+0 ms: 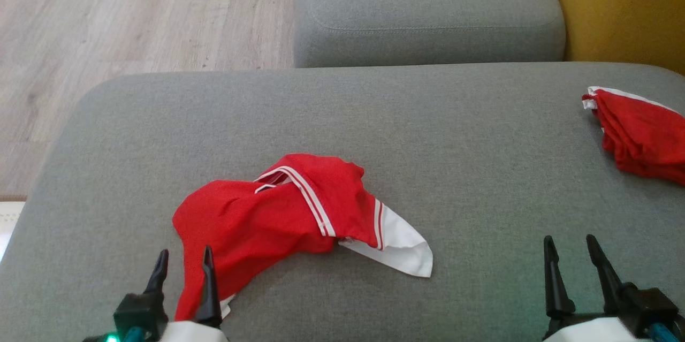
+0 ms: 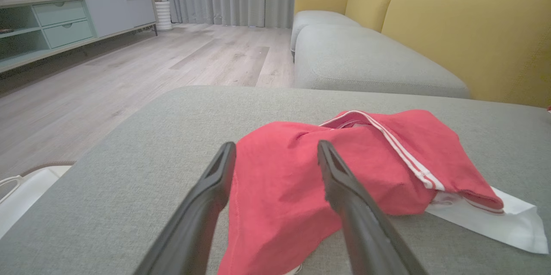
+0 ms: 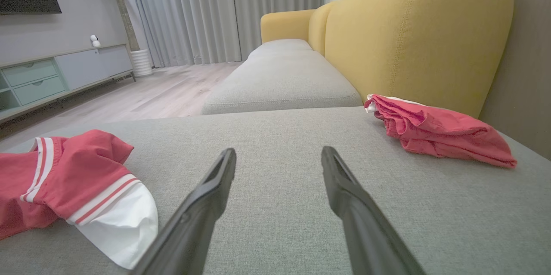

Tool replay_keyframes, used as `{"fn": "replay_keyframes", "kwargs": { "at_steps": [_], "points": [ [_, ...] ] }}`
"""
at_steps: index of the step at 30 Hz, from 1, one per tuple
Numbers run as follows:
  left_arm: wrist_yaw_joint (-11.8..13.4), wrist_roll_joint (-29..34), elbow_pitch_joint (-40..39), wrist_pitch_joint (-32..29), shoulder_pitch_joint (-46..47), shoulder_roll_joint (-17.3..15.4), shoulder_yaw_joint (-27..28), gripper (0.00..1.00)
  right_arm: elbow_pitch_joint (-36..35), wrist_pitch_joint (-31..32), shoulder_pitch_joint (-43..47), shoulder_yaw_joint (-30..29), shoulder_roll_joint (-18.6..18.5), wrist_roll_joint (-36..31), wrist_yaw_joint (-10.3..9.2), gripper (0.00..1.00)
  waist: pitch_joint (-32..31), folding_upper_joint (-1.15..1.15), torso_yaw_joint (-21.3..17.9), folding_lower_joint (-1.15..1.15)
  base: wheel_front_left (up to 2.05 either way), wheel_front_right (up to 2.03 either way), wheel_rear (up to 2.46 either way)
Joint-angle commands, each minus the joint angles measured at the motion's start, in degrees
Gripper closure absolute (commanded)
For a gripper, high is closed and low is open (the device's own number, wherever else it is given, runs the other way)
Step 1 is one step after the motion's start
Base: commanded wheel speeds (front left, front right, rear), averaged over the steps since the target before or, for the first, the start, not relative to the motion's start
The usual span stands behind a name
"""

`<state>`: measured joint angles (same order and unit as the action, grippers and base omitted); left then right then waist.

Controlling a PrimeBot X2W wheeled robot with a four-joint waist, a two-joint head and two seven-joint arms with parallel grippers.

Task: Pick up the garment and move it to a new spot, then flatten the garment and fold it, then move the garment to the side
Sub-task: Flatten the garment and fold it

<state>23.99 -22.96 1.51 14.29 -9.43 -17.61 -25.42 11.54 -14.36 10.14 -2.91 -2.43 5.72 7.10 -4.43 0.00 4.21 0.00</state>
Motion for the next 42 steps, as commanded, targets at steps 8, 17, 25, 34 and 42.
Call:
{"fn": "replay_keyframes", "kwargs": {
  "at_steps": [8,17,25,34,42],
  "points": [
    [-7.93,6.69,1.08,0.71,0.25,5.96,8.66,0.00,-2.08,-0.63,-1.26,1.76,-0.44,-1.27,0.39,0.00,-0.14,0.00,-0.79,0.00,0.00,0.00,0.00],
    [-13.18,10.77,2.63,0.71,-0.28,9.47,13.51,0.00,-2.08,-0.63,-1.12,1.85,-0.44,-0.90,0.39,0.00,-0.07,0.00,-0.78,0.00,0.00,0.00,0.00],
    [-15.37,12.78,4.91,0.71,-0.76,10.87,15.43,0.00,-2.60,-0.63,-1.42,3.13,-0.44,-0.43,0.39,0.00,0.05,0.00,-0.18,0.00,0.00,0.00,0.00],
    [-15.71,12.96,7.18,-15.62,-1.77,9.04,13.02,0.00,-1.95,14.91,-6.29,14.29,-0.44,0.34,0.39,0.00,1.27,0.00,1.33,0.00,0.00,0.00,0.00],
    [-16.17,12.62,2.61,-26.96,-1.34,6.90,12.02,0.00,2.95,30.86,-11.26,17.26,-0.44,0.01,0.39,0.00,3.77,0.00,3.99,0.00,0.00,0.00,0.00]
  ]
}}
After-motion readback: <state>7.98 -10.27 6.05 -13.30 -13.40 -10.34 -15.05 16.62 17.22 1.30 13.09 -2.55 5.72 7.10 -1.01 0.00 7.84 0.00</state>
